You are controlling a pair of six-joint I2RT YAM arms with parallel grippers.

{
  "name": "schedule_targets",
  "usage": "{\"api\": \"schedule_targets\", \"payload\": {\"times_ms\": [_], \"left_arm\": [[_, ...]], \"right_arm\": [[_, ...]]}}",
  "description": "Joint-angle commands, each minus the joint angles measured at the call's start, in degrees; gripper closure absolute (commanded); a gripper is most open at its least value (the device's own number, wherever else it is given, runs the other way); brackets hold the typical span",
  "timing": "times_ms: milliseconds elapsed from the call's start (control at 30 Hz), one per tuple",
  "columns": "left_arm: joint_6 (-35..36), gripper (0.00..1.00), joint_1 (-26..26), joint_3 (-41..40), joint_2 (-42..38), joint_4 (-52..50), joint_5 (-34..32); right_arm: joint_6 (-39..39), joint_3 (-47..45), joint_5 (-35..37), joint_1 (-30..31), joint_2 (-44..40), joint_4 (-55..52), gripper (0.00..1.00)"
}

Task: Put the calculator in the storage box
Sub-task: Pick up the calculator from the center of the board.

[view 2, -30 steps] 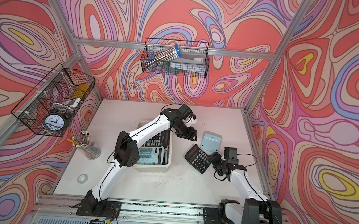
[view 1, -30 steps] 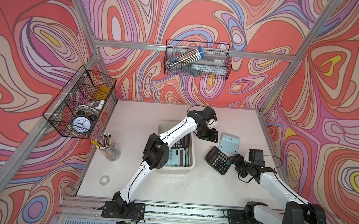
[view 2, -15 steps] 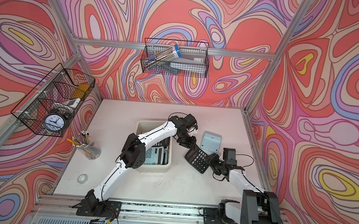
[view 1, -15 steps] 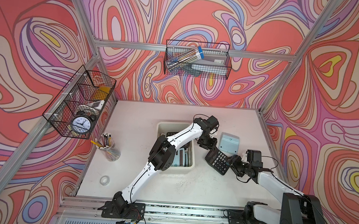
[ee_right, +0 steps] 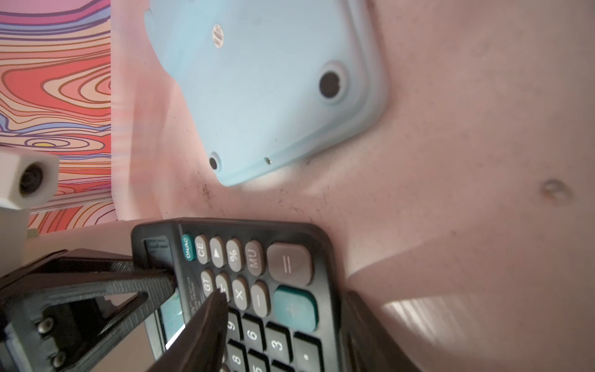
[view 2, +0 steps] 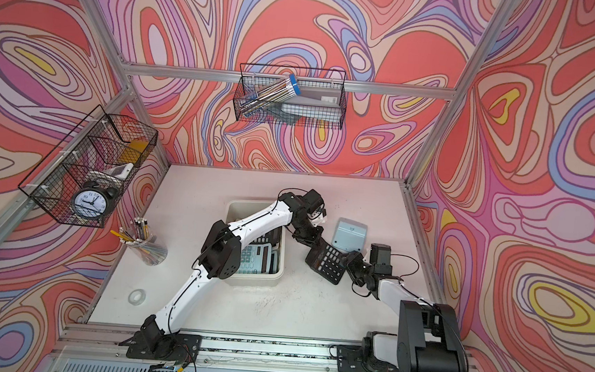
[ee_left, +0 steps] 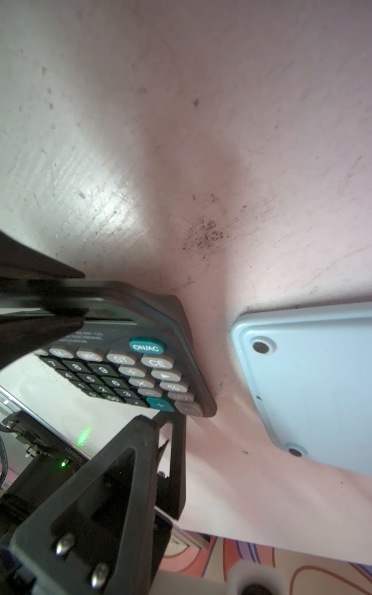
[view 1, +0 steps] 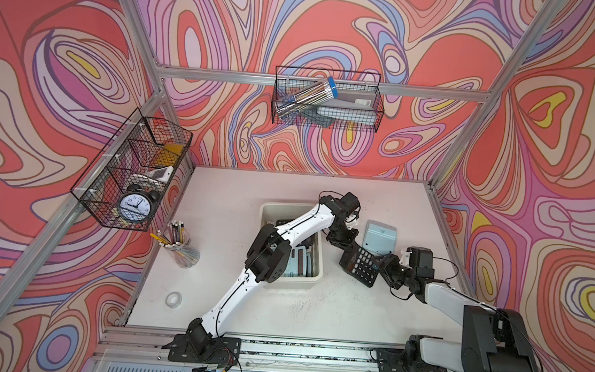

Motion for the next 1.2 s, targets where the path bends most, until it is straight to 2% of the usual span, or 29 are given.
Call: {"api": "schedule_targets", "payload": {"times_ms": [0,233,500,567,667,833,900,1033,1167], "left_arm": [[-0.78,0.86,-1.23,-0.99,-2.84,1.48,2.38],[-1.52,1.00,-1.58,-1.30,-4.60,1.81,2.57],[-2.20,1.00,-1.67,-1.47,-8.62,1.95,-0.45],[-2.44,1.00,-1.67,-1.98,-10.41,1.96,-1.90],[-3.13,1.00,-1.67,-3.75,-13.71,2.88,-3.84],[-4.46,1.00,-1.58,-5.71,-18.21,3.52,-5.84],[-4.75,1.00,-1.56,-6.49,-20.15,3.31,-6.37],[-5.02,1.00,-1.42,-11.30,-25.35,4.76,-8.83],[-5.69,1.00,0.01,-16.57,-30.58,6.67,-10.24]], "right_arm": [[0.88,-1.65,-1.25,0.24,1.59,0.12,0.43],[1.40,-2.09,-1.59,0.24,1.53,1.08,0.43],[1.28,-0.64,-2.17,0.24,0.55,-0.16,0.42],[0.73,-0.05,-2.17,0.24,-1.30,-1.78,0.38],[-0.86,1.13,-2.05,0.23,-5.86,-5.15,0.24],[-3.35,4.54,-0.85,0.24,-14.34,-13.92,0.12],[-4.69,6.42,-0.05,0.24,-17.23,-18.32,0.02],[-6.21,7.92,2.01,0.24,-22.22,-23.54,0.02],[-6.38,7.52,3.80,0.24,-28.00,-24.43,0.02]]}}
